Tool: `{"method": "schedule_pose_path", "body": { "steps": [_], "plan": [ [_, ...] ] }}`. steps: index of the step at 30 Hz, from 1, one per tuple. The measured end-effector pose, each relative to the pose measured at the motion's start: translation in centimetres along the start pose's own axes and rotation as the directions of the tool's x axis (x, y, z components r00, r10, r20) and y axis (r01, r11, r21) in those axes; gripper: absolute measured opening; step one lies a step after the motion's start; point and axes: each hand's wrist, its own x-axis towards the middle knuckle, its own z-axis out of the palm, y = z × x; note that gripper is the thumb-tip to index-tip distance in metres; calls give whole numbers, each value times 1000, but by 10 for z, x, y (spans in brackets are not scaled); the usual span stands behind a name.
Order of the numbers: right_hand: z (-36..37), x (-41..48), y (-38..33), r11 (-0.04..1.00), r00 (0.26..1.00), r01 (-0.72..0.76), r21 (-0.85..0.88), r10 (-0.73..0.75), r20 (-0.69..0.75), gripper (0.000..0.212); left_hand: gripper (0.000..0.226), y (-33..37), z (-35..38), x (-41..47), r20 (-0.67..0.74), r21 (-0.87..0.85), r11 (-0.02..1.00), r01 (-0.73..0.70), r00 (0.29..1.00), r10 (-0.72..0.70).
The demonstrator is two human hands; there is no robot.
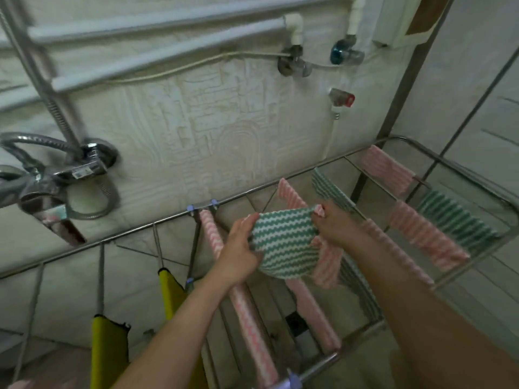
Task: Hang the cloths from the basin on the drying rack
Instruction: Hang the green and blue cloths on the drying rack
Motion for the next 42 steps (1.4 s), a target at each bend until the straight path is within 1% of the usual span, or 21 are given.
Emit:
{"method": "schedule_pose_path", "body": {
  "steps": [2,4,7,9,12,14,16,18,20,21,22,23,24,25,27,28,30,34,38,40,42],
  "plan": [
    [9,27,-2,1000,998,14,22,-15,60,27,79,-4,1,24,-18,91,995,47,999,-46],
    [17,49,-7,999,994,35,27,-38,98,26,81,-11,0,43,-38,185,979,85,996,-79],
    [27,78,-15,998,991,56,17,-58,122,43,84,-22,-4,68,-62,265,955,134,991,-121],
    [35,96,-17,999,991,51,-5,-50,126,48,86,-29,-6,81,-60,323,936,138,990,-125],
    [49,124,-17,999,997,30,24,-32,73,39,87,-39,-7,100,-86,360,917,171,985,-150],
    [55,134,-21,998,998,58,10,-58,17,32,86,-42,-5,109,-108,364,910,198,980,-170],
    [60,138,-23,992,994,110,-58,-110,5,30,83,-44,-3,115,-124,363,906,220,975,-187],
    [64,139,-22,974,984,174,-147,-164,75,39,79,-51,1,120,-154,378,898,226,972,-179],
    [71,143,-16,932,971,213,-294,-167,173,51,87,-57,4,121,-197,455,859,237,967,-162],
    [76,145,-13,890,959,245,-384,-165,229,54,92,-58,8,117,-196,479,845,237,967,-160],
    [80,146,-9,845,947,277,-457,-160,278,56,95,-57,13,112,-166,477,853,211,975,-148],
    [81,143,-10,823,937,292,-487,-144,318,54,95,-57,20,107,-116,454,878,154,987,-113],
    [83,139,-11,839,928,292,-459,-132,349,46,93,-56,28,102,-67,419,904,92,995,-70],
    [83,134,-13,885,922,272,-377,-128,364,40,90,-53,35,95,-31,372,926,58,998,-50],
    [87,129,-15,962,924,199,-190,-119,363,39,84,-54,44,90,-36,265,964,38,999,-29],
    [90,129,-14,973,930,182,-143,-122,348,35,83,-55,46,90,-56,214,976,42,998,-31],
    [93,127,-18,977,940,184,-103,-145,309,29,82,-57,46,91,-73,153,987,50,997,-40],
    [97,120,-26,959,949,246,-140,-210,234,24,82,-52,43,90,-72,41,995,92,993,-88],
    [96,119,-31,888,908,404,-221,-360,216,18,78,-46,43,90,-102,-54,994,95,990,-100],
    [94,119,-28,874,895,429,-228,-378,237,23,76,-45,45,89,-98,-52,995,82,991,-87],
    [92,119,-24,888,892,418,-191,-361,273,33,76,-49,49,88,-91,-39,996,80,992,-84]
  ]
}}
